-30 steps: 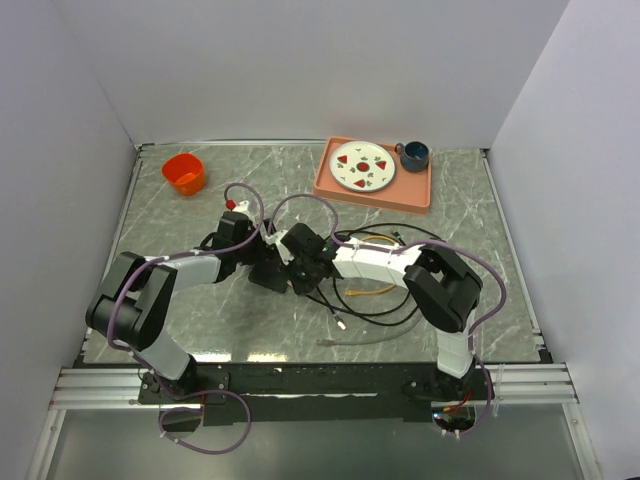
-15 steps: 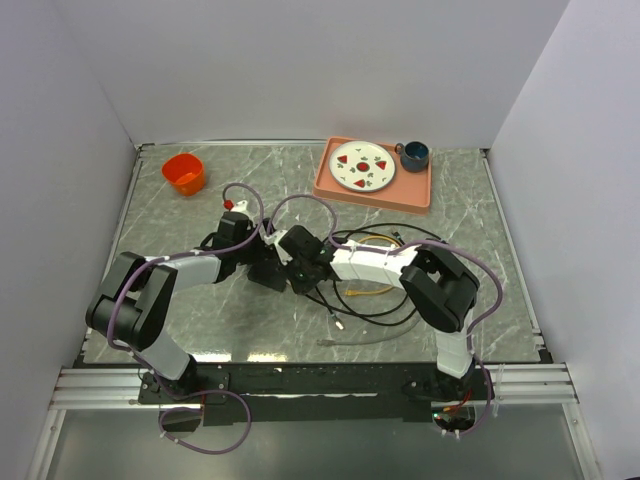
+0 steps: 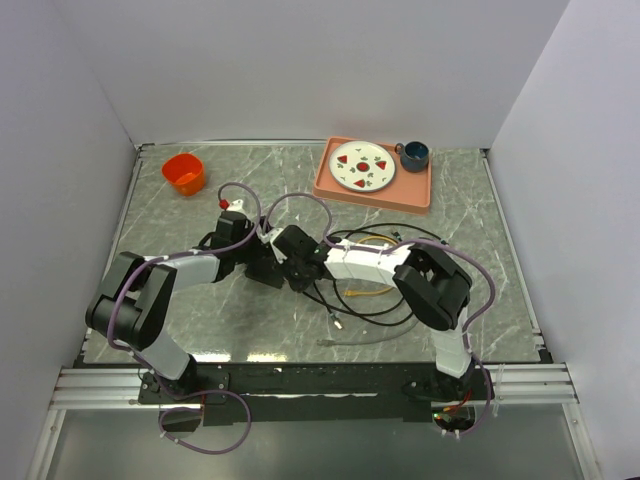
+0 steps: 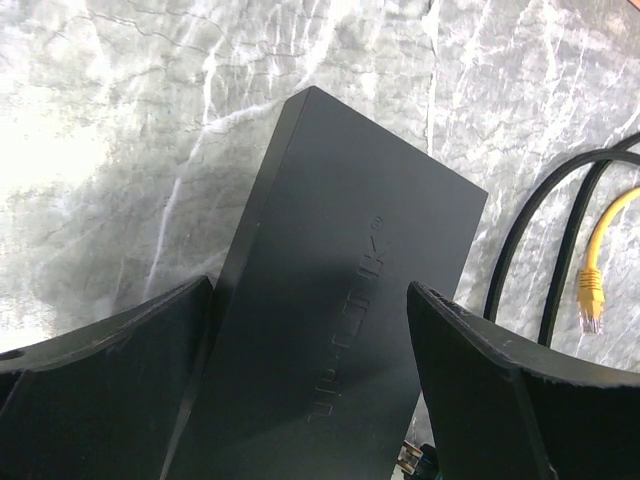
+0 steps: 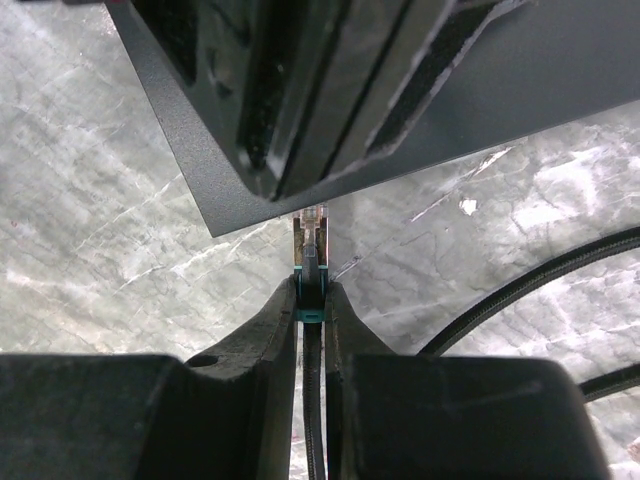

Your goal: Insert the plug into the switch port

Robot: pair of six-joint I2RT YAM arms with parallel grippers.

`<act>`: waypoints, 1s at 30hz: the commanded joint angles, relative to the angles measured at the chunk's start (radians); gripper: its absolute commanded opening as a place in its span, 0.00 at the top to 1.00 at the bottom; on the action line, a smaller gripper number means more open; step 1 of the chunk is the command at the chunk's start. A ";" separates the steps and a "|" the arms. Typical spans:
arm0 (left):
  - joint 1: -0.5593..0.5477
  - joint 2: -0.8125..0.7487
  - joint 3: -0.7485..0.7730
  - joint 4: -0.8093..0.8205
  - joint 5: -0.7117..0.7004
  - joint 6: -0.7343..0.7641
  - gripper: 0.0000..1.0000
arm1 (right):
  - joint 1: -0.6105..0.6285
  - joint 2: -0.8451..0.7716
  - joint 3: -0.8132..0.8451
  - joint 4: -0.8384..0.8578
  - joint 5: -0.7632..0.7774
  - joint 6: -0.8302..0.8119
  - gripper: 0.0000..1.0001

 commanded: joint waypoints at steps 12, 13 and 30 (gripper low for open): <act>-0.061 -0.091 -0.032 -0.162 0.155 -0.027 0.01 | 0.046 0.157 0.104 -0.077 -0.081 -0.090 1.00; -0.044 -0.105 -0.043 -0.162 0.123 -0.030 0.01 | 0.046 0.151 0.084 -0.062 -0.080 -0.086 1.00; 0.160 -0.331 -0.167 -0.084 0.020 0.020 0.03 | 0.045 0.037 -0.048 0.031 -0.063 -0.045 1.00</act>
